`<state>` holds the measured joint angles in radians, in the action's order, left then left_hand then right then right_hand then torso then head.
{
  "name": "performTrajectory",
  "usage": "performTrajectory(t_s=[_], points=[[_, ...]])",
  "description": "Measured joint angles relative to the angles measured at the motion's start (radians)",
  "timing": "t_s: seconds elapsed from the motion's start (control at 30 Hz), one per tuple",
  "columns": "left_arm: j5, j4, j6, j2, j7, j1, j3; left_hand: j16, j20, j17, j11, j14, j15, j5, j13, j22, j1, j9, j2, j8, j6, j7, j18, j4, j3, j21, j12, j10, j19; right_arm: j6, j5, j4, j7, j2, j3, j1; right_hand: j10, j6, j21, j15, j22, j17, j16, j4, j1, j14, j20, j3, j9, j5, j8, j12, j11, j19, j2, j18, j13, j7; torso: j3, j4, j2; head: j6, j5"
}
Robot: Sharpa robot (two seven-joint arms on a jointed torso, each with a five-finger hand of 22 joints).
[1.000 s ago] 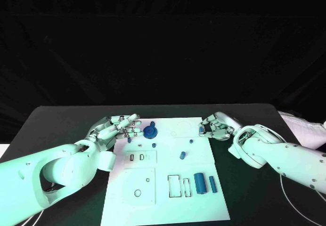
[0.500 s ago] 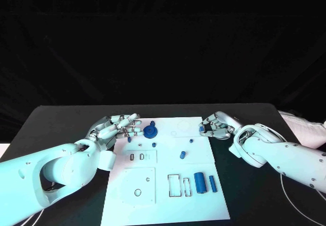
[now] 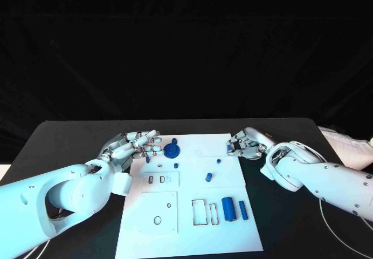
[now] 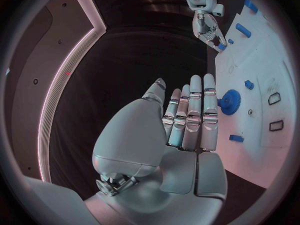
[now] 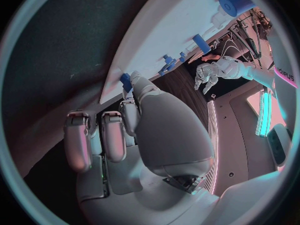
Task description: Assemble the parts on the task board
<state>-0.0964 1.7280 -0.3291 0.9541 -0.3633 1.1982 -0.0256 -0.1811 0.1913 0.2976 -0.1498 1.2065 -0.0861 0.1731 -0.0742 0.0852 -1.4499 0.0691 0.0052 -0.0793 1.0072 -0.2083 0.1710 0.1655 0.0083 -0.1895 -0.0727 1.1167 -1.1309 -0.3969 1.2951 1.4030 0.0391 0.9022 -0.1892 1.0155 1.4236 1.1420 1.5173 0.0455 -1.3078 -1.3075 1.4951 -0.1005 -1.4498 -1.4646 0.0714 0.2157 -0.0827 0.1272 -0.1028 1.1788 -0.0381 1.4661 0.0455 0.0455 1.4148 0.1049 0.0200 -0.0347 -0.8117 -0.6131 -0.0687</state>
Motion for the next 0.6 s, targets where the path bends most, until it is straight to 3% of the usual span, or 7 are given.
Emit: performTrajectory(t_s=[0.1, 0.27, 0.6], points=[[0.000, -0.001, 0.000, 0.000, 0.000, 0.000, 0.000, 0.000, 0.000, 0.000, 0.000, 0.000, 0.000, 0.000, 0.000, 0.000, 0.000, 0.000, 0.000, 0.000, 0.000, 0.000, 0.000, 0.000, 0.000, 0.000, 0.000, 0.000, 0.000, -0.014, 0.008, 0.030, -0.014, 0.000, -0.001, 0.001, 0.003, 0.003, 0.000, 0.003, 0.000, 0.000, 0.000, -0.001, 0.009, 0.000, 0.000, 0.001, 0.000, 0.000, 0.000, 0.000, 0.003, 0.000, -0.002, 0.000, 0.000, 0.003, 0.0003, -0.0004, 0.001, 0.001, 0.001], [0.000, -0.006, 0.000, 0.000, 0.000, 0.000, 0.000, 0.000, 0.000, 0.000, 0.000, 0.000, 0.000, 0.000, 0.000, 0.000, 0.000, 0.000, 0.000, 0.000, 0.000, 0.000, 0.000, 0.000, 0.000, 0.000, 0.000, 0.000, 0.000, -0.042, 0.032, 0.099, -0.064, -0.006, -0.011, 0.018, 0.000, 0.004, -0.001, 0.004, 0.000, 0.000, -0.012, -0.004, 0.029, -0.001, -0.006, 0.013, 0.000, -0.017, 0.000, -0.043, 0.025, -0.001, -0.008, 0.000, 0.021, 0.004, 0.0012, -0.0021, 0.002, 0.002, 0.002], [0.000, -0.018, 0.000, -0.002, 0.000, 0.000, 0.000, 0.000, 0.000, 0.001, 0.000, 0.000, 0.000, 0.000, 0.000, 0.000, 0.000, 0.000, 0.000, 0.000, 0.000, 0.000, 0.000, 0.000, 0.000, 0.004, 0.000, 0.000, 0.000, -0.081, 0.087, 0.226, -0.158, -0.067, -0.014, 0.017, -0.002, 0.004, -0.004, 0.005, 0.000, 0.000, -0.014, 0.002, 0.033, -0.002, -0.007, 0.024, -0.001, -0.015, 0.005, -0.062, 0.027, 0.000, -0.012, 0.000, 0.029, 0.003, 0.0072, -0.0103, 0.010, -0.014, 0.012]])
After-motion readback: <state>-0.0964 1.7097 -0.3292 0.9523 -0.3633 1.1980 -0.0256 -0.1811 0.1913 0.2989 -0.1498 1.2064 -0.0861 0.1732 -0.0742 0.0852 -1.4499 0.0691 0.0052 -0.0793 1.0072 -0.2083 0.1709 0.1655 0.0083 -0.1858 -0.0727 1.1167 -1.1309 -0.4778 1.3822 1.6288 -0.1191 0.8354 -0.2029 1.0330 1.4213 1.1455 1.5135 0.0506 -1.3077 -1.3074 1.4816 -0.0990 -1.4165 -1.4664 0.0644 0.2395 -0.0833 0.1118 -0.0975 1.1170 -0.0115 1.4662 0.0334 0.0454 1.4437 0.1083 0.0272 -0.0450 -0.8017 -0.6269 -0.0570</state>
